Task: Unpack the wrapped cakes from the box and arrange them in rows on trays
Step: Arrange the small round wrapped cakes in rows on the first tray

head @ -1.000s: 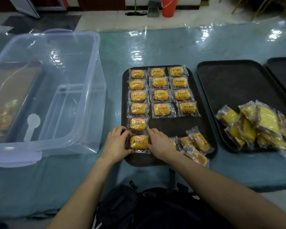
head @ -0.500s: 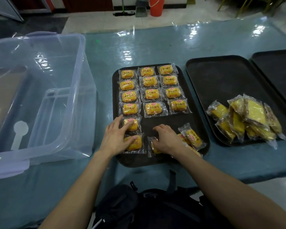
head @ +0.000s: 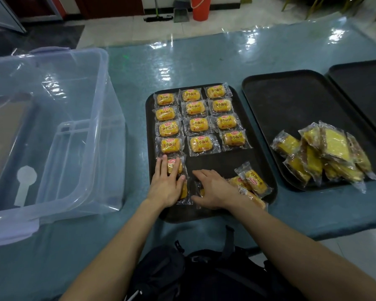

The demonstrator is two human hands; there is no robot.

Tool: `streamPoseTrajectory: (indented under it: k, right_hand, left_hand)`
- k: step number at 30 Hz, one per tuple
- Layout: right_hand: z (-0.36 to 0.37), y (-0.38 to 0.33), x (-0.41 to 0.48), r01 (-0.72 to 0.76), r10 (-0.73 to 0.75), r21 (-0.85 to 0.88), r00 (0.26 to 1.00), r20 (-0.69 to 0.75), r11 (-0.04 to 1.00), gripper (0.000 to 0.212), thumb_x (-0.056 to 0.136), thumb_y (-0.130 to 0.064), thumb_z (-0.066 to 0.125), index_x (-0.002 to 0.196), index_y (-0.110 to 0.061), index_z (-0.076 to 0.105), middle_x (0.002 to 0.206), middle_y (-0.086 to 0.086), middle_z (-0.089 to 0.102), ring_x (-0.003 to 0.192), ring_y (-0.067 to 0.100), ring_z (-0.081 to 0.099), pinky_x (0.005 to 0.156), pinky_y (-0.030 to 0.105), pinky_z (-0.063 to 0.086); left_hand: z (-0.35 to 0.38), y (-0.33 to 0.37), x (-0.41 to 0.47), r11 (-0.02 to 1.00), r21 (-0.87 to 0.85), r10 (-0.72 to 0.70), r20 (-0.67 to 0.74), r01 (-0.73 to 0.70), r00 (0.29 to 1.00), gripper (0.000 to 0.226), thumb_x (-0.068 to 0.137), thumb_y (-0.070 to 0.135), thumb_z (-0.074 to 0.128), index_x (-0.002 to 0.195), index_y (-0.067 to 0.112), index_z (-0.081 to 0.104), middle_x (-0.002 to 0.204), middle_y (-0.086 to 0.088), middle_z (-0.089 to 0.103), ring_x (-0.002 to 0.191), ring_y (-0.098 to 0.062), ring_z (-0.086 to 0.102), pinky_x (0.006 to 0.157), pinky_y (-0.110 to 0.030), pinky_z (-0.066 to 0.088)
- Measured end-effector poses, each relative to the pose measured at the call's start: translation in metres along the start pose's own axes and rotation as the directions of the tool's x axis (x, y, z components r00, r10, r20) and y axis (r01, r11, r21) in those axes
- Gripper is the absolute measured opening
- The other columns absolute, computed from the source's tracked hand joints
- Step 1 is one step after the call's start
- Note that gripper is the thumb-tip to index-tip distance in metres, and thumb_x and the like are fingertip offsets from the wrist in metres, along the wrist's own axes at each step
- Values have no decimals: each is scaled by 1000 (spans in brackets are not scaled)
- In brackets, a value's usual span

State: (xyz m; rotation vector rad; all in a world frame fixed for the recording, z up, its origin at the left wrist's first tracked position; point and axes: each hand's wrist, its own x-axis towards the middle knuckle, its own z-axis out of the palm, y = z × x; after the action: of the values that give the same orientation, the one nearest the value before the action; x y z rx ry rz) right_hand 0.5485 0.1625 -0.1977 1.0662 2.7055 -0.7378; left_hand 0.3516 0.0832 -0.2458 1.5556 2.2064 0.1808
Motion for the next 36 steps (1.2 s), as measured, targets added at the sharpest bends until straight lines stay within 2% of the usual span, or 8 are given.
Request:
streamPoseTrajectory:
  k: [4, 8, 10, 12, 16, 27, 31, 36]
  right_hand:
    - [0, -9, 10, -60, 63, 127, 998, -21, 990, 77, 100, -39, 63, 166, -12, 34, 168, 7, 41, 155, 24, 35, 128, 38, 28]
    - [-4, -14, 31, -87, 116, 194, 982, -146, 977, 55, 107, -22, 50, 161, -14, 43, 163, 6, 47, 151, 22, 40, 124, 43, 39]
    - [-10, -17, 48, -81, 115, 190, 978, -175, 978, 53, 108, -19, 46, 161, -14, 42, 163, 5, 46, 153, 23, 37, 123, 47, 39]
    - [-16, -21, 67, -58, 87, 166, 981, -171, 984, 55, 111, -20, 42, 165, -15, 35, 170, 4, 38, 159, 24, 28, 128, 48, 31]
    - [-23, -25, 95, -38, 47, 119, 996, -75, 992, 61, 113, -24, 37, 170, -12, 20, 178, 6, 19, 164, 24, 13, 133, 42, 17]
    - [-22, -20, 112, -51, 50, 35, 998, 32, 998, 64, 110, -18, 42, 170, -12, 21, 178, 7, 19, 164, 23, 17, 132, 40, 17]
    - [-24, -24, 100, -49, 56, 110, 997, -58, 993, 63, 105, -12, 45, 167, -12, 31, 171, 8, 36, 159, 26, 30, 129, 45, 30]
    - [-12, -26, 64, -108, 156, 183, 950, -271, 977, 39, 103, -22, 56, 141, -13, 59, 137, 3, 60, 129, 21, 54, 108, 45, 53]
  left_hand:
    - [-12, 1, -2, 1000, -14, 21, -43, -22, 999, 61, 114, 56, 24, 172, 42, 12, 181, -7, 2, 165, -35, 3, 133, -60, 17]
    - [-27, -13, 9, 995, -96, -58, -209, 39, 976, 56, 114, 46, 30, 167, 29, 35, 172, -10, 30, 159, -30, 24, 130, -58, 23]
    - [-36, -21, 24, 988, -135, -109, -235, 78, 966, 56, 114, 43, 30, 167, 24, 36, 172, -8, 33, 160, -28, 25, 132, -56, 20]
    - [-43, -27, 40, 980, -168, -141, -201, 108, 969, 61, 112, 44, 25, 168, 21, 33, 174, -8, 33, 163, -27, 23, 134, -55, 14]
    - [-43, -30, 51, 965, -213, -178, -108, 152, 978, 64, 111, 43, 24, 168, 14, 34, 171, -10, 39, 164, -26, 18, 133, -52, 9]
    - [-44, -29, 40, 965, -222, -168, -104, 142, 980, 54, 115, 35, 31, 161, 13, 49, 164, -6, 50, 161, -21, 23, 131, -47, 9]
    - [-47, -32, 32, 971, -199, -156, -113, 131, 981, 50, 113, 32, 38, 157, 15, 53, 158, -6, 56, 157, -22, 31, 130, -47, 12]
    - [-49, -45, 16, 974, -180, -169, -174, 137, 970, 40, 96, 16, 59, 133, 25, 69, 127, 1, 72, 132, -24, 53, 121, -48, 30]
